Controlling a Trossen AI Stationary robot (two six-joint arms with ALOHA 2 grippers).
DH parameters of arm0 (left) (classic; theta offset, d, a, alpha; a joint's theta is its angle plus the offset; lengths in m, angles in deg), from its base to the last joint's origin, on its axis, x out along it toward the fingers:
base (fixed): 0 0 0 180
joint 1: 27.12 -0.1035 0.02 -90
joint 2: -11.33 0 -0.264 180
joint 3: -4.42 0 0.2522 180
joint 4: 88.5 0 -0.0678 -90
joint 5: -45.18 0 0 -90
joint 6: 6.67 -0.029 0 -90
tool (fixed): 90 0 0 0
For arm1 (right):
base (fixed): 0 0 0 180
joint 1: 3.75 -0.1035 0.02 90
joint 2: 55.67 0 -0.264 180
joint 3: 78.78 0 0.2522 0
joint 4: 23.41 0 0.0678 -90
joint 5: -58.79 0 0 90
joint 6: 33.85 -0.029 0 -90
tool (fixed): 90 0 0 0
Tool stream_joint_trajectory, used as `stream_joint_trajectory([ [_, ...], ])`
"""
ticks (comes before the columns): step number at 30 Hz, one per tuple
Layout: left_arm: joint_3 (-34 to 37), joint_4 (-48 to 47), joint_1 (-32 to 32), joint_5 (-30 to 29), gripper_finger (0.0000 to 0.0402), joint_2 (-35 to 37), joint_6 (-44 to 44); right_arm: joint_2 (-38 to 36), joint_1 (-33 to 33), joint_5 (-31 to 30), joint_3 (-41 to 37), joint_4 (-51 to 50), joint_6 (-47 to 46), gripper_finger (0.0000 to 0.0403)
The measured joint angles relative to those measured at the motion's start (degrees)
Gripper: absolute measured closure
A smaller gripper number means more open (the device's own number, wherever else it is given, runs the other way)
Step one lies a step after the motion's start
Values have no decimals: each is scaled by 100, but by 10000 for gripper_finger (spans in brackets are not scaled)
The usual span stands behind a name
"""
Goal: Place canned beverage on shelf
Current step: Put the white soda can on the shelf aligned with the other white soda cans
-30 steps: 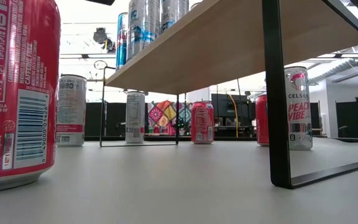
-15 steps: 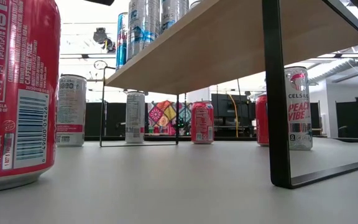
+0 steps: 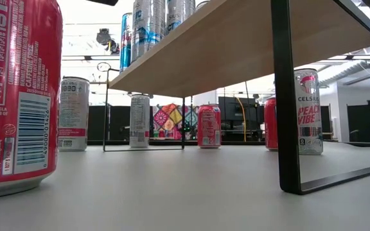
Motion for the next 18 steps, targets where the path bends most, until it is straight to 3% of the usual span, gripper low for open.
stream_joint_trajectory([
  [18,0,-76,0,3,34,0,26,-271,0,-329,0,6,-690,128],
])
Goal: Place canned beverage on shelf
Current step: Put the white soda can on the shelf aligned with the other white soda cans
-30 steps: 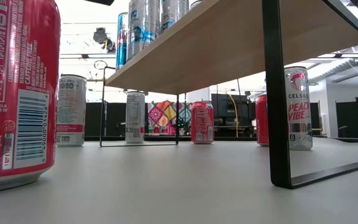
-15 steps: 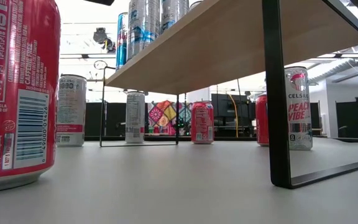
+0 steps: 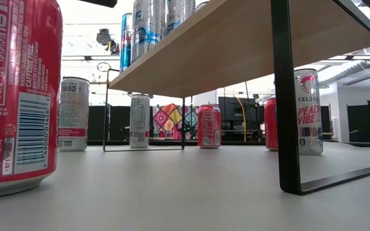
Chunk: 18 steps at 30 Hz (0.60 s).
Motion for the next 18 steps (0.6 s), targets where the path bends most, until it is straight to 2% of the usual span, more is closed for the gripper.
stream_joint_trajectory([
  [9,0,-9,0,-1,34,0,-10,-258,0,16,-7,-395,42,193],
  [14,0,-8,0,-1,34,0,-4,-256,0,38,-7,-387,217,190],
  [18,0,-7,0,-1,34,0,-4,-256,12,687,-7,-288,414,186],
])
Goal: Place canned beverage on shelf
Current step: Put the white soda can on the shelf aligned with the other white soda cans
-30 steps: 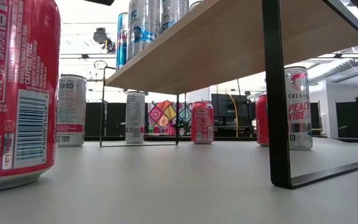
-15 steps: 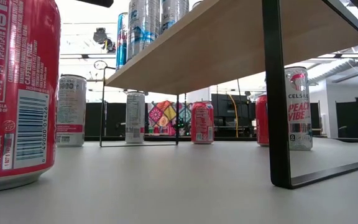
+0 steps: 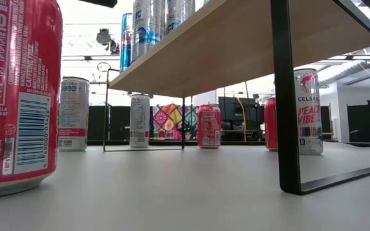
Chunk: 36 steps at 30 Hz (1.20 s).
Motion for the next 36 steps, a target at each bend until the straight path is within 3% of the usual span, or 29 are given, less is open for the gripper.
stream_joint_trajectory([
  [12,0,2,-19,-2,34,0,4,76,182,1023,0,492,117,189],
  [36,0,-3,-46,13,34,0,8,436,179,667,2,455,132,165],
])
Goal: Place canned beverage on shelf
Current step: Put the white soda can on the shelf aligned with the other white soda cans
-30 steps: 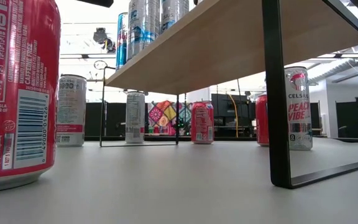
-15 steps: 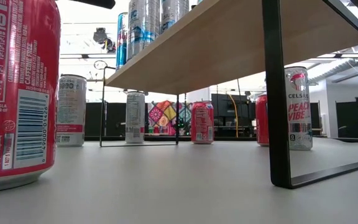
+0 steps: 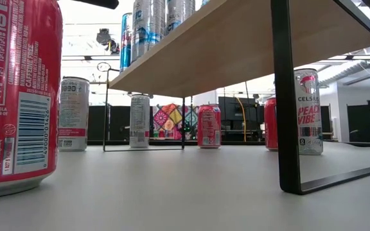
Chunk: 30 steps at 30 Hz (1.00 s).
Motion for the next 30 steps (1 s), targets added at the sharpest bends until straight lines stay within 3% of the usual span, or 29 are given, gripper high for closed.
stream_joint_trajectory([
  [7,0,-2,0,2,34,0,-3,86,-1,18,11,52,-52,159],
  [15,0,-1,0,2,34,0,-3,100,-4,7,9,190,-324,110],
  [23,0,-1,2,2,34,0,-3,94,-133,1,9,932,-942,99],
  [30,0,-4,2,2,34,0,-11,-480,-140,-775,2,1047,-1319,99],
])
